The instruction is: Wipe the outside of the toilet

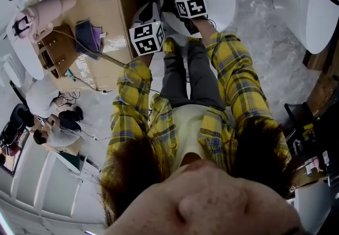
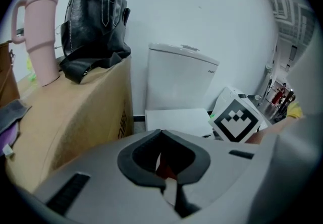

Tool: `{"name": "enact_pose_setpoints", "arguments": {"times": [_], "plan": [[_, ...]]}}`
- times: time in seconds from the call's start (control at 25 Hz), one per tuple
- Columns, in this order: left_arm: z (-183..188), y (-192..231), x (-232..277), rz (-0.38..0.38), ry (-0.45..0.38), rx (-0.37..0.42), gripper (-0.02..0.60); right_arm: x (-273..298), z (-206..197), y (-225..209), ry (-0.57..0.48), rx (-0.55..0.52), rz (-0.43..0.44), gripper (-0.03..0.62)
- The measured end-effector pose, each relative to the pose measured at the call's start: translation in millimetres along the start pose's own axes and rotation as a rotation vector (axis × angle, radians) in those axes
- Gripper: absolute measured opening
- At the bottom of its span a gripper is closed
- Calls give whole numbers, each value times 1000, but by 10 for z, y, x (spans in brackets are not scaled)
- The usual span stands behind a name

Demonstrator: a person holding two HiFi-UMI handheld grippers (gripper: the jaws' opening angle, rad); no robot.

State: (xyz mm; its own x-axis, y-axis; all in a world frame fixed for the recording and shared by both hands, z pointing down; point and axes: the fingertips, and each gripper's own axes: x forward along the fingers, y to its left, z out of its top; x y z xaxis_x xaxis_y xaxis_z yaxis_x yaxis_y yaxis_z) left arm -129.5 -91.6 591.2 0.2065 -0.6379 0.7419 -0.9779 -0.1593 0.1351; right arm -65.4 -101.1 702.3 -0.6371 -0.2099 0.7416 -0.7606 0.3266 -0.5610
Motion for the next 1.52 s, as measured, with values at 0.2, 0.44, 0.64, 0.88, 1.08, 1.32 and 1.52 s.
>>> {"name": "enact_pose_setpoints", "arguments": {"times": [0.2,0.44,0.64,0.88,1.08,1.32,1.52], "plan": [[-22,-38,58,-7,11,9,8,-64,3,-257,13,-17,-52,126],[-7,-166,143,-32,20,31,8,-290,-81,-681,13,-18,-127,126],[16,-301,214,-52,26,50,8,-525,-143,-1008,2,-1,-174,126],[12,-454,272,-76,35,78,8,-808,-225,-1351,-3,-4,-228,126],[10,-553,309,-96,40,96,8,-1037,-346,-1654,0,15,-286,126],[15,-624,327,-108,45,112,8,-1314,-499,-1966,0,49,-354,126],[12,-661,364,-119,50,124,8,-1477,-602,-2145,-7,97,-400,126]]}}
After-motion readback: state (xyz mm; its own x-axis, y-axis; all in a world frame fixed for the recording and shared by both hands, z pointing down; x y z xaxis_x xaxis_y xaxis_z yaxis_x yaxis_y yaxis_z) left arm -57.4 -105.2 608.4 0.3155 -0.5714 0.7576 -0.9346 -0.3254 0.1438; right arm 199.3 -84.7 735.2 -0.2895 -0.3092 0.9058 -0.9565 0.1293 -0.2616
